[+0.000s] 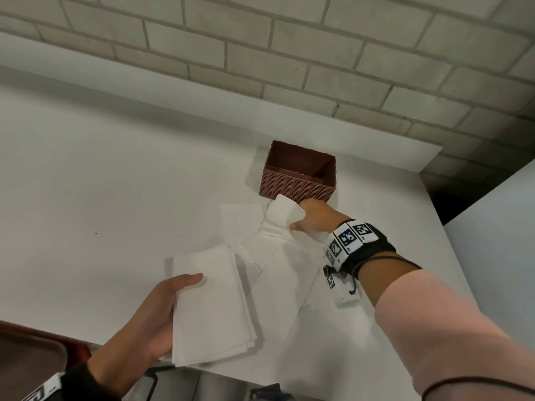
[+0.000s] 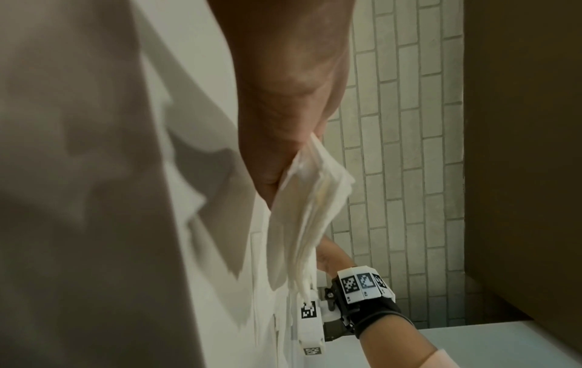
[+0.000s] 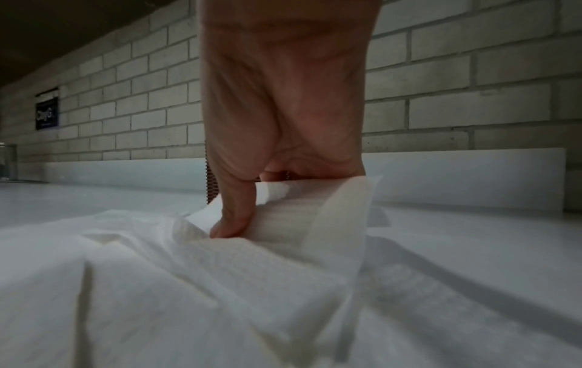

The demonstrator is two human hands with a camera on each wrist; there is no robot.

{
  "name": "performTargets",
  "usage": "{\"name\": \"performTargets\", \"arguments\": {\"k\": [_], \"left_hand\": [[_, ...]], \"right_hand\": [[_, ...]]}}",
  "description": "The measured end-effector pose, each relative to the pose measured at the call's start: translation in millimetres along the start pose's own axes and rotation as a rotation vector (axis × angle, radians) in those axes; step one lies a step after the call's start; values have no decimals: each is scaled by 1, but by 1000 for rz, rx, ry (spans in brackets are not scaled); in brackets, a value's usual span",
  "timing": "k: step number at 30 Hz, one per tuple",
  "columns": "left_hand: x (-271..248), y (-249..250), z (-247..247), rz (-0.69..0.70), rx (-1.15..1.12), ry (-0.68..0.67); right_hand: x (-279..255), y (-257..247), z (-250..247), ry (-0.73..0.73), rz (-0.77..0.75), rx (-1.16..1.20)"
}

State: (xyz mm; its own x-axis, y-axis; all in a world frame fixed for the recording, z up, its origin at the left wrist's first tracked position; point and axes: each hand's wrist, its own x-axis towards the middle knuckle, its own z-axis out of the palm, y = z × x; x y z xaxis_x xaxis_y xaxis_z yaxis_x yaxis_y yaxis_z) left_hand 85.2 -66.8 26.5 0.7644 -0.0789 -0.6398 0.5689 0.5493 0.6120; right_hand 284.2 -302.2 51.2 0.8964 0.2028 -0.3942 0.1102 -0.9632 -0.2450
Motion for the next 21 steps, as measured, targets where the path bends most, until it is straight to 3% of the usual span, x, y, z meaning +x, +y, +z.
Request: {"name": "performTargets", "arguments": {"k": [11,21], "left_hand": [[25,22,28,-2,33,-84],[36,21,34,-8,39,-58]], "right_hand": [[-18,8,-26,129,-104,215],[-29,20,-25,64,-20,286]]}}
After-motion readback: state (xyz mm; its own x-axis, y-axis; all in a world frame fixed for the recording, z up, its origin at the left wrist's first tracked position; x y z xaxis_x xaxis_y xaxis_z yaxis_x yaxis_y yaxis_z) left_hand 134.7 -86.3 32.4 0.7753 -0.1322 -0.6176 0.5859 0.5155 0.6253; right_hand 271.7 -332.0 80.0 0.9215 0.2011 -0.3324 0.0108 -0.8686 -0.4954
